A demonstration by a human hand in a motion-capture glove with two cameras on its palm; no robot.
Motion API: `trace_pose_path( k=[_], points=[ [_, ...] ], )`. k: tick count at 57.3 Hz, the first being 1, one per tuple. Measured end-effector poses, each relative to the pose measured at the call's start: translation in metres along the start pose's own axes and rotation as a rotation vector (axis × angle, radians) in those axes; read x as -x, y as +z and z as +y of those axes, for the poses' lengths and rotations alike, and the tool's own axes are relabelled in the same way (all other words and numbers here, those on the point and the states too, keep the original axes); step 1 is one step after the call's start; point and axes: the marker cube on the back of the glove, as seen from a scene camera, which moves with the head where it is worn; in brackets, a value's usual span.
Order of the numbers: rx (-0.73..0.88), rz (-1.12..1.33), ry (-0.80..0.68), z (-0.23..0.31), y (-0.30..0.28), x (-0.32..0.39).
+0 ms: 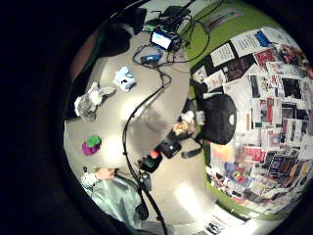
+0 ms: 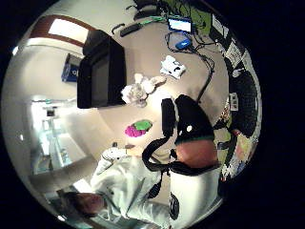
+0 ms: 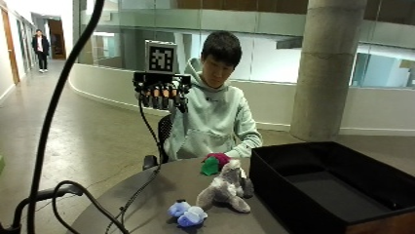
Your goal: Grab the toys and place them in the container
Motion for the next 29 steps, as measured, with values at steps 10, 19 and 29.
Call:
trace_pose_path(
  k=[10, 19, 29],
  points=[
    [0.175, 0.019, -0.011, 0.007, -0.005, 0.006],
    [0.171, 0.046, 0.013, -0.003, -0.004, 0.015],
    [0.178, 0.057, -0.008, -0.02, -0.001, 0.026]
  ],
)
